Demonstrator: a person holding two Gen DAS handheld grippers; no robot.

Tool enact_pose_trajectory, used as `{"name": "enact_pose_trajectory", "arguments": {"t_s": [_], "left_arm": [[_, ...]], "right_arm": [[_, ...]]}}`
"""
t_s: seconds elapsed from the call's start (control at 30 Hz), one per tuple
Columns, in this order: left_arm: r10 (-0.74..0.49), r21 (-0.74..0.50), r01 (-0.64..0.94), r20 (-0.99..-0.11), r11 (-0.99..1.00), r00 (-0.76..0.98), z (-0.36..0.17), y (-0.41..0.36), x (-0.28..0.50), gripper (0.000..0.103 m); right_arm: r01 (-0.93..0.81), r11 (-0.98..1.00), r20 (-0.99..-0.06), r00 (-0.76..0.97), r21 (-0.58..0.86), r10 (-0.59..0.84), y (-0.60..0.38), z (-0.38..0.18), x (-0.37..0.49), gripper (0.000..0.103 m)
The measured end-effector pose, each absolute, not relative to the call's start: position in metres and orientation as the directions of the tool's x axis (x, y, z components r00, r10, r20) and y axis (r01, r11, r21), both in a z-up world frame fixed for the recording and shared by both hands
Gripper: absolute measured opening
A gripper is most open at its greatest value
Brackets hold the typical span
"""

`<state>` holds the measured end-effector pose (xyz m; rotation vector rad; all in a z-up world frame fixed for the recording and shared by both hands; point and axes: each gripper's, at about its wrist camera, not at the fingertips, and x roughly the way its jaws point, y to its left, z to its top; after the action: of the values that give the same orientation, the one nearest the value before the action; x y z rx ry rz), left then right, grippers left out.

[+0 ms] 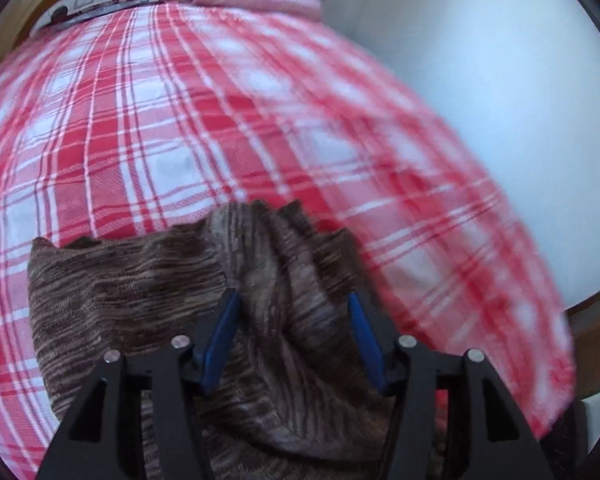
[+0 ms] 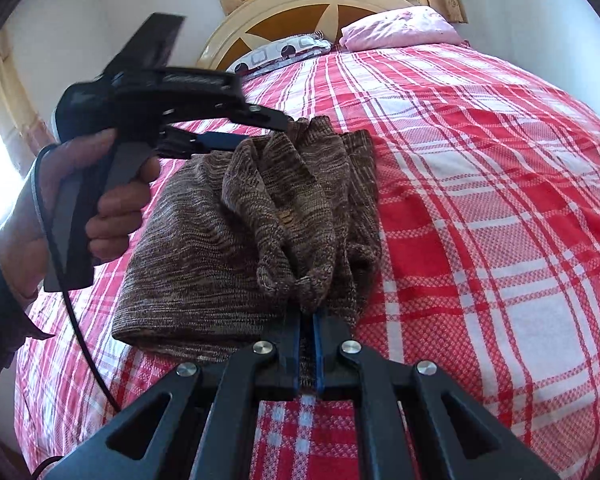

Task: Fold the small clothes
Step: 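Lower the folded edge onto the sweater and open both tools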

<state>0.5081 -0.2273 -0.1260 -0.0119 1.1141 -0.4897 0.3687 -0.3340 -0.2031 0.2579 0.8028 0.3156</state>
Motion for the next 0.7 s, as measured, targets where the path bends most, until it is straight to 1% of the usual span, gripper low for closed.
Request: {"name": "enact_pose_trajectory", "arguments": {"t_s": [0.03, 0.07, 0.1, 0.23, 0.37, 0.43, 0.53, 0.63, 0.7], "left_arm": [[-0.371, -0.242, 0.366, -0.864, 0.899, 0.340, -0.130, -0.229, 0.509, 0.041], [-0.365, -0.237, 0.362, -0.867, 0.901, 0.339, -0.133, -0.231, 0.510, 0.019], [-0.359, -0.234, 0.357, -0.871, 0.904, 0.337, -0.134, -0.231, 0.510, 0.011], [-0.366, -0.224, 0.368, -0.848, 0.902, 0.382, -0.123, -0.234, 0.505, 0.010], [-0.425, -0.269, 0.395, -0.818, 0.879, 0.389, -0.112, -0.238, 0.499, 0.010], [-0.442, -0.281, 0.401, -0.803, 0.872, 0.399, -0.108, -0.241, 0.500, 0.010], [-0.480, -0.313, 0.416, -0.783, 0.854, 0.396, -0.107, -0.249, 0.502, 0.009], [-0.504, -0.329, 0.445, -0.783, 0.833, 0.365, -0.118, -0.261, 0.504, 0.007], [-0.498, -0.313, 0.461, -0.788, 0.830, 0.362, -0.124, -0.269, 0.501, 0.007]], "right_arm": [[-0.178, 0.920, -0.658, 0.652, 0.350, 0.377, -0.335, -0.203, 0.369, 0.004], [-0.179, 0.918, -0.656, 0.652, 0.355, 0.381, -0.335, -0.203, 0.369, 0.004], [-0.179, 0.916, -0.655, 0.651, 0.359, 0.384, -0.336, -0.203, 0.369, 0.004], [-0.193, 0.909, -0.632, 0.665, 0.369, 0.398, -0.337, -0.195, 0.364, 0.004], [-0.197, 0.879, -0.607, 0.658, 0.434, 0.446, -0.335, -0.189, 0.358, 0.004], [-0.184, 0.894, -0.620, 0.664, 0.407, 0.419, -0.332, -0.188, 0.356, 0.004], [-0.132, 0.891, -0.645, 0.645, 0.435, 0.410, -0.339, -0.193, 0.359, 0.004], [-0.087, 0.878, -0.659, 0.627, 0.471, 0.416, -0.348, -0.201, 0.361, 0.004], [-0.079, 0.878, -0.659, 0.629, 0.473, 0.412, -0.349, -0.202, 0.358, 0.004]]}}
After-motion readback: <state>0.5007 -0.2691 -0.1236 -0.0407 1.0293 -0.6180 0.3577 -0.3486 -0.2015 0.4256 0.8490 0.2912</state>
